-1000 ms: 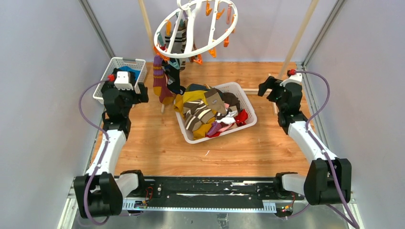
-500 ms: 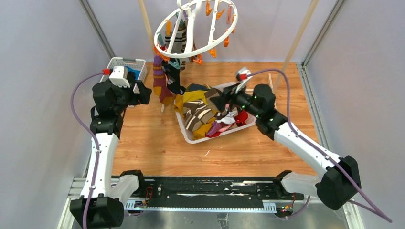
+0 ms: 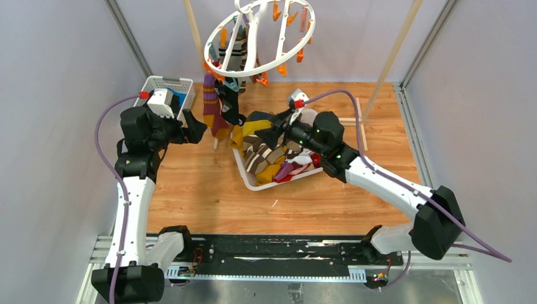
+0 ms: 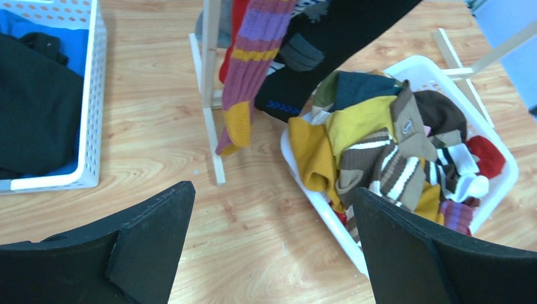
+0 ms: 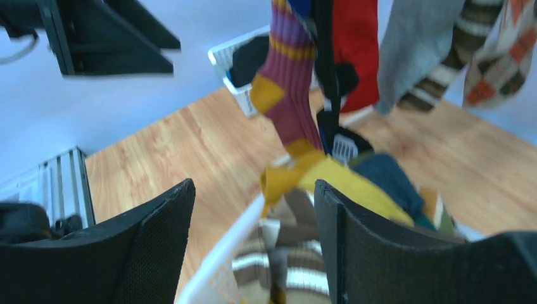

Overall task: Clip the socks to the hanger
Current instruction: Open the clamp at the hanger.

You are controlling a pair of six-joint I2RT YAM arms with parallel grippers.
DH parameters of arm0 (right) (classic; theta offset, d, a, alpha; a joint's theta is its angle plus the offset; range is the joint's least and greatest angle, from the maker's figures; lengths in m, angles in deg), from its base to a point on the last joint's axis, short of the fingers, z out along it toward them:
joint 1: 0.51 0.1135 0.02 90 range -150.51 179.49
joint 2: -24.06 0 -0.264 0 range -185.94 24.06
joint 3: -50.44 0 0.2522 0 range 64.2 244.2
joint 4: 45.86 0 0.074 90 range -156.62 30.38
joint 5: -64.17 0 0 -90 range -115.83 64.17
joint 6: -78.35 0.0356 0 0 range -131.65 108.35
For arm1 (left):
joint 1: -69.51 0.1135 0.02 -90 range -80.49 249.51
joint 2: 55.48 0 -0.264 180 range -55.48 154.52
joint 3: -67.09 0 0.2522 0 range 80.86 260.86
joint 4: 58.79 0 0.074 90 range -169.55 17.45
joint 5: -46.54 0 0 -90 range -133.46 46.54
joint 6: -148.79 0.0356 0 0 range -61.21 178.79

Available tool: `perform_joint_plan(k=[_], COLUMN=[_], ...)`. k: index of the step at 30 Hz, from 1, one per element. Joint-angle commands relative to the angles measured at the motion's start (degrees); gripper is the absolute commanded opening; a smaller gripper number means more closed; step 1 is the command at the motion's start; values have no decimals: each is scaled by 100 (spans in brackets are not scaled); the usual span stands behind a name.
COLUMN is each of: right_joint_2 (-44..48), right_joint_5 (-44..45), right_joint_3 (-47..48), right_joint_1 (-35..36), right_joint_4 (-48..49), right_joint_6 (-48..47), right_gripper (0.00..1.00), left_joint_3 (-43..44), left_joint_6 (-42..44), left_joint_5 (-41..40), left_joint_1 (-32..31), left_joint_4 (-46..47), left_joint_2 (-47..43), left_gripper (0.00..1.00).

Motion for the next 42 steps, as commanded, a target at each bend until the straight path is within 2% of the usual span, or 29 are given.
perform_joint_plan(k=[1,4,8,13,18,25,36,42], right_joint_2=[-438,-809,-1435,-2038,-2385,-2498,-2908,-3057], right_joint_5=[451,1197,1414,835,418,234,140,30], right_joint_3=[690,877,1412,2063,2293,2360,2761,2886], right_joint_1=[271,510,601,573,454,280,208,179], right_joint_4=[1074,1871,2406,2618,2915,3086,3146,3277], right_joint_6=[-43,-308,-405,-248,24,219,310,474], right_gripper=[66,65,64,63,70,69,60,50], left_joint_3=[316,439,652,954,1271,1433,1544,1587], left_joint_6=[-93,-136,-138,-312,-352,-411,-491,-472], left_joint_5=[684,842,911,973,1112,1227,1361,1373], left_joint_1=[51,51,51,51,51,51,51,51], left_joint_4=[-280,-374,-489,-541,-613,-532,-555,-580], left_joint_2=[-67,-71,-50,-4,86,230,257,244], left_gripper=[100,100,100,99,99,99,100,100])
